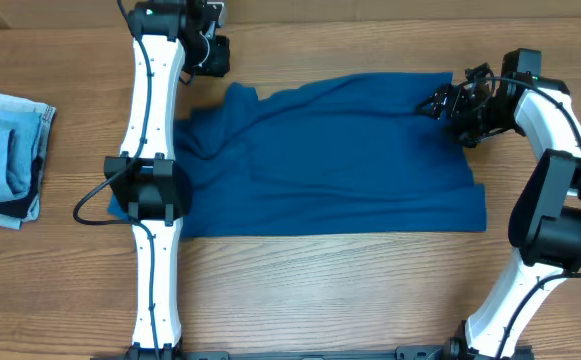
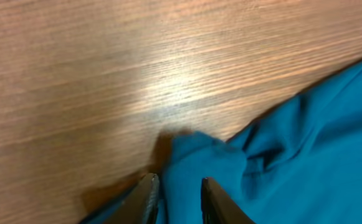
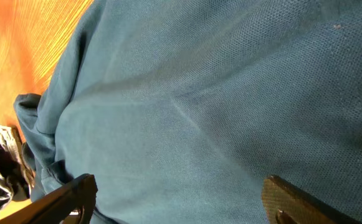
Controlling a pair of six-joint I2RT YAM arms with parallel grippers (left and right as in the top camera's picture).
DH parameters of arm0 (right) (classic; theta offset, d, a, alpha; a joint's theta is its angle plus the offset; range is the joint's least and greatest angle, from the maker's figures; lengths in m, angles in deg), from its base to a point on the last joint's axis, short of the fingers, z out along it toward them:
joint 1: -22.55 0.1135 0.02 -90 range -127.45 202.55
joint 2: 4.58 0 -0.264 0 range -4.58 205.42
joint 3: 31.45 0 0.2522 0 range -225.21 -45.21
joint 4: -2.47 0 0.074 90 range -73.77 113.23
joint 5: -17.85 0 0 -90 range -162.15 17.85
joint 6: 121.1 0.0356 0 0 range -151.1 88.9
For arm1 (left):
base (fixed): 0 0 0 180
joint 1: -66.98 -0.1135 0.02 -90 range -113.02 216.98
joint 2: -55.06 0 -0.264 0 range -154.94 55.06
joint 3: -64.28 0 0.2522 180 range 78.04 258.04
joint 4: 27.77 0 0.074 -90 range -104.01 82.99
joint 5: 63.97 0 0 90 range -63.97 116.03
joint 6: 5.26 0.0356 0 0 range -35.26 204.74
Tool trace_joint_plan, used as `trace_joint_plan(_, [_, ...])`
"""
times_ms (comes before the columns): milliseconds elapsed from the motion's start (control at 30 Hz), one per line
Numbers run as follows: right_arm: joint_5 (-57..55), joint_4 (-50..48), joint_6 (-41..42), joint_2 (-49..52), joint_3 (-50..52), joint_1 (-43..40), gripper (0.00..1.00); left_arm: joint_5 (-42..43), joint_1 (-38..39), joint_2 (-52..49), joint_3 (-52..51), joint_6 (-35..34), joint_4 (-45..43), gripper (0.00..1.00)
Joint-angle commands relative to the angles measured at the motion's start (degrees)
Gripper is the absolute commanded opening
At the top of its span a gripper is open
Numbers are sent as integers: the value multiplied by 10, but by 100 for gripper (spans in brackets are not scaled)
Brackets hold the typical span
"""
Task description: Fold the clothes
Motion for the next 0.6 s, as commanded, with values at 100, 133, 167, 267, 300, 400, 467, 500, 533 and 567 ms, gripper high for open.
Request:
trace_joint_plan(100, [5, -2, 0, -12, -8, 0, 88, -9, -2, 22, -3, 11, 50, 63])
trace_joint_plan(133, [5, -2, 0, -12, -8, 0, 88, -9, -2, 22, -12, 14, 44, 66])
trace_joint_plan(167, [5, -2, 0, -12, -8, 0, 88, -8, -2, 22, -24, 14, 32, 68])
trace_joint_plan(267, [5, -1, 0, -12, -8, 0, 88, 9, -2, 21, -76, 13, -31, 72])
trace_joint_plan(300, [5, -1, 0, -12, -8, 0, 88, 19, -2, 21, -90, 13, -48, 74])
trace_joint_plan(400, [5, 2, 0, -12, -8, 0, 88, 45, -2, 21, -151, 9, -109, 73])
trace_joint_plan(467, [5, 6, 0, -12, -8, 0, 88, 70, -2, 21, -170, 10, -127, 62])
trace_joint_plan(500, [5, 8, 0, -12, -8, 0, 88, 80, -2, 21, -172, 10, -130, 50])
trace_joint_plan(533, [5, 10, 0, -12, -8, 0, 88, 85, -2, 21, -172, 10, -132, 35])
trace_joint_plan(567, [5, 12, 0, -12, -8, 0, 88, 92, -2, 21, -170, 10, -131, 27])
